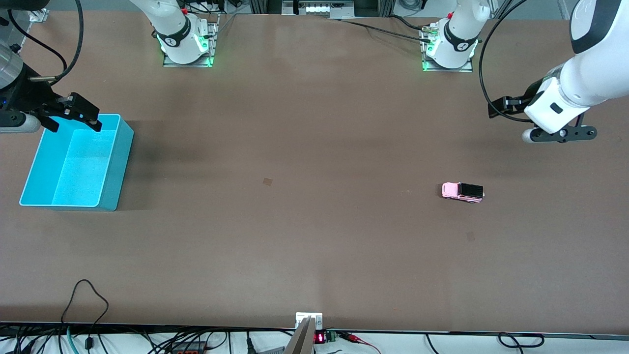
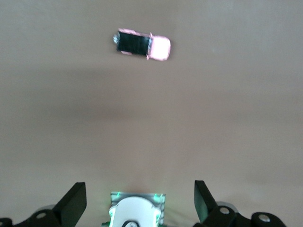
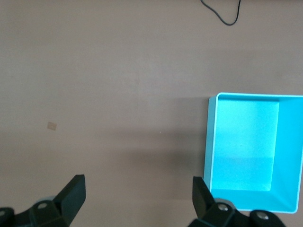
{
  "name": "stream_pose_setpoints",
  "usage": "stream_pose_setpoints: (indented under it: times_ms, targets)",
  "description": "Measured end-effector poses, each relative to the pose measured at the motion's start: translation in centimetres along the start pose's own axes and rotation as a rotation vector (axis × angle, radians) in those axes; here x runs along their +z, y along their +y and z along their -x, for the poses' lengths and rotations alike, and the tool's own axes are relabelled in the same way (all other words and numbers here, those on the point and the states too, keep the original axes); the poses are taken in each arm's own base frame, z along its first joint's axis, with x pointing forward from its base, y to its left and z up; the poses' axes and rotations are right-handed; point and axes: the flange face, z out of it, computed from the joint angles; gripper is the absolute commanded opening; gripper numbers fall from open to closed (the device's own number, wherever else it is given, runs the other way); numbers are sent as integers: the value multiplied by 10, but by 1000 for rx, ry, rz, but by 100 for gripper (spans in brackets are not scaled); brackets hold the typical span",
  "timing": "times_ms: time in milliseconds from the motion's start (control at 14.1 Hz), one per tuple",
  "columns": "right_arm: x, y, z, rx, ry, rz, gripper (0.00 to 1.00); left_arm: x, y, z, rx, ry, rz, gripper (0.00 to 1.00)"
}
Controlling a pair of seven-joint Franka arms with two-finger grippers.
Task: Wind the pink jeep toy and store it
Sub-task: 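Move the left gripper over the pink toy jeep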
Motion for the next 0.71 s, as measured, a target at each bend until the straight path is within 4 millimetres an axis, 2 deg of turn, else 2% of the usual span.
stream_pose_setpoints:
  times_ms: [356, 711]
  targets:
    - [2, 1, 2, 1, -18, 1, 100, 24, -4, -18, 344, -55, 11, 100]
    - [2, 1, 2, 1, -21, 1, 100, 60, -23, -62, 709, -11, 30, 100]
